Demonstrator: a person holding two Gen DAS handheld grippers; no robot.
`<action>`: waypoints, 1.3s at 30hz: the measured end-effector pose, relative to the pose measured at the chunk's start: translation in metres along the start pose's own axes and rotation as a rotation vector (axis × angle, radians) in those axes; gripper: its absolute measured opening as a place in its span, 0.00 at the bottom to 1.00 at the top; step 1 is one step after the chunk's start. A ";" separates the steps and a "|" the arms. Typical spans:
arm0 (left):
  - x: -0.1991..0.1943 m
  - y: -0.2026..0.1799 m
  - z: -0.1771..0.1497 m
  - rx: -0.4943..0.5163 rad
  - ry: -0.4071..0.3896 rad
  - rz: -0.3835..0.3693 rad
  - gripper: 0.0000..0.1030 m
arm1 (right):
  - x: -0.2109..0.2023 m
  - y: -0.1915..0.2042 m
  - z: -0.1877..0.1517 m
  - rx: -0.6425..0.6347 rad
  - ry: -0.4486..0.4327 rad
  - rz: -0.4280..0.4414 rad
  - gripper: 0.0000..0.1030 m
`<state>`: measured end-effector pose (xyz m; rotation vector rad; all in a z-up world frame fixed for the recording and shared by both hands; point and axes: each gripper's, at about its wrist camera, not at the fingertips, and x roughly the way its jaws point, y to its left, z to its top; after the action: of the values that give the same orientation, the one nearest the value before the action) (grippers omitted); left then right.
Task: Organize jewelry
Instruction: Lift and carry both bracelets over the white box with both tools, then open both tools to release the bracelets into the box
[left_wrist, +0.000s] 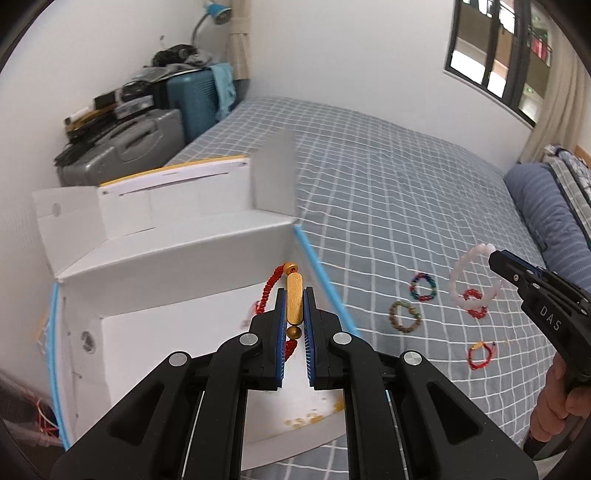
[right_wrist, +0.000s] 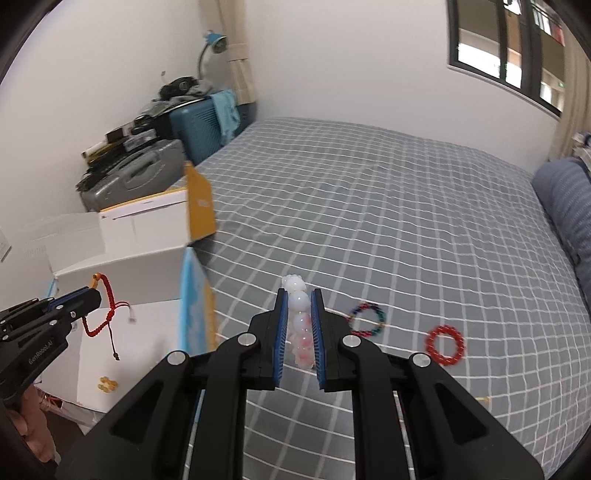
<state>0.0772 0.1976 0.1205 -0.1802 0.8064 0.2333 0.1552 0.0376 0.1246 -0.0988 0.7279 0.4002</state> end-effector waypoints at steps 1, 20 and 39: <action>-0.002 0.008 0.000 -0.010 -0.002 0.011 0.08 | 0.001 0.007 0.002 -0.009 0.000 0.009 0.12; -0.013 0.124 -0.026 -0.160 0.033 0.140 0.08 | 0.041 0.146 -0.004 -0.184 0.051 0.162 0.12; 0.029 0.173 -0.080 -0.216 0.171 0.177 0.08 | 0.109 0.189 -0.055 -0.214 0.216 0.171 0.12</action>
<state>-0.0064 0.3479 0.0325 -0.3359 0.9682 0.4774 0.1208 0.2341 0.0209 -0.2860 0.9083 0.6375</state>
